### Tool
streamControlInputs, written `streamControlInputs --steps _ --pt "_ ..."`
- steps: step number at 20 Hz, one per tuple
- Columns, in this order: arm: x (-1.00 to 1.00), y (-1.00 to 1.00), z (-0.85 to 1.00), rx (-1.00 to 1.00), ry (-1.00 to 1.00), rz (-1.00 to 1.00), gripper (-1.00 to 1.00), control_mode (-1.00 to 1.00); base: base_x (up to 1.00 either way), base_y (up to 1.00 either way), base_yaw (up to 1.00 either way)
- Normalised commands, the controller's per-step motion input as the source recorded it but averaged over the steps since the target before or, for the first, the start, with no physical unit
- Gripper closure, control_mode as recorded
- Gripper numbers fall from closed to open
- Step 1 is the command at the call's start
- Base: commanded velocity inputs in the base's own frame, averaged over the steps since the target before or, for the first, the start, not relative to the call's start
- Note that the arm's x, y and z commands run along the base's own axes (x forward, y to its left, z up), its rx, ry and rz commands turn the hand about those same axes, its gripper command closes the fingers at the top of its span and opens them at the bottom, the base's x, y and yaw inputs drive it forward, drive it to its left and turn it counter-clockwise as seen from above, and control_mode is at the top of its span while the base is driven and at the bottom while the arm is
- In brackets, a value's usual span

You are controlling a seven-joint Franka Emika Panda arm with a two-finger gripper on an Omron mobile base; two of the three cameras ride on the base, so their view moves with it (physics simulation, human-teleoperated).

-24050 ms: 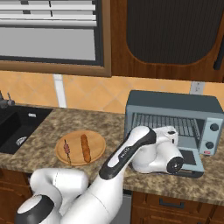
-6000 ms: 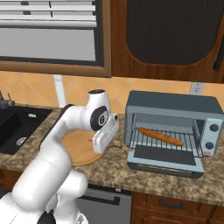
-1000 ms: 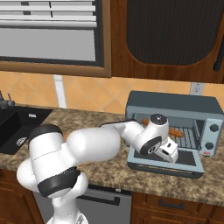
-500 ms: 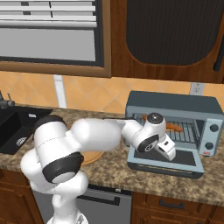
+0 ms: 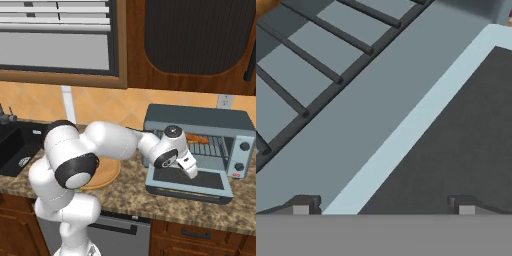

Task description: Pick up the kebab skewer and baguette bread, and place them inside the toaster oven. Close the toaster oven door and start by setting the timer.

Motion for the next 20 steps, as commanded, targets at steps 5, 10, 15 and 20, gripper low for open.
streamControlInputs --steps 5,10,15,20 --pt "0.0 0.0 -0.01 0.0 -0.02 -0.17 -1.0 -1.0 0.0 0.0 0.0" --pt "-0.81 -0.16 0.2 0.05 0.0 -0.03 -1.0 -1.0 0.0 0.0 0.0" --pt "-1.0 -0.34 0.29 0.06 0.0 0.14 -1.0 -1.0 0.0 0.0 0.0" --pt "-0.97 -0.06 0.07 0.01 0.02 0.24 -1.0 -1.0 0.0 0.0 0.0"
